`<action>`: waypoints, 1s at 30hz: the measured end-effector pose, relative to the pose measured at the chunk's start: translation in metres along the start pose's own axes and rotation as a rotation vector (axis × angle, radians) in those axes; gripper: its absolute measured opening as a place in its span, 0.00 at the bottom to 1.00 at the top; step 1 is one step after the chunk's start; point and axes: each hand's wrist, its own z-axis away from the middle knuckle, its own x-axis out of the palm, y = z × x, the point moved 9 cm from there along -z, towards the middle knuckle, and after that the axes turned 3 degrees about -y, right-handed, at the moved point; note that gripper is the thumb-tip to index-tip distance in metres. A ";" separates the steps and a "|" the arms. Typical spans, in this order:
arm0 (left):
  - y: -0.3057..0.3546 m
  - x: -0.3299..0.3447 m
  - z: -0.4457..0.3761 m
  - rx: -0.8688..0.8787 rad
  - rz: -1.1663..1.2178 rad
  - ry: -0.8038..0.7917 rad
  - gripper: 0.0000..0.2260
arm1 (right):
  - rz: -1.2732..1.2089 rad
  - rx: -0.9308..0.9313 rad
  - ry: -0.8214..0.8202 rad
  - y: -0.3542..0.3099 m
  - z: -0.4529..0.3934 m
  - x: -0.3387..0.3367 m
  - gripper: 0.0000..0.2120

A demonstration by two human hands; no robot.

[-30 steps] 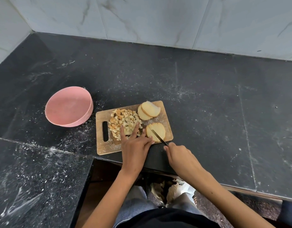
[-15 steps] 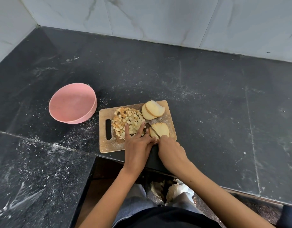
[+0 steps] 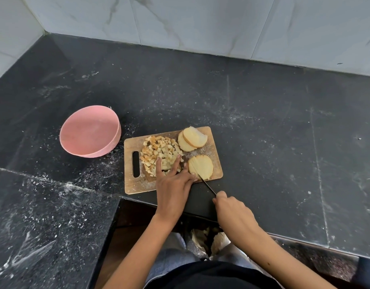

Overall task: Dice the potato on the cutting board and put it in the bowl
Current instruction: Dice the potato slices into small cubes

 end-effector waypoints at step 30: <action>-0.034 -0.001 0.002 -0.262 0.247 0.029 0.02 | -0.188 -0.072 0.139 -0.005 -0.005 -0.033 0.15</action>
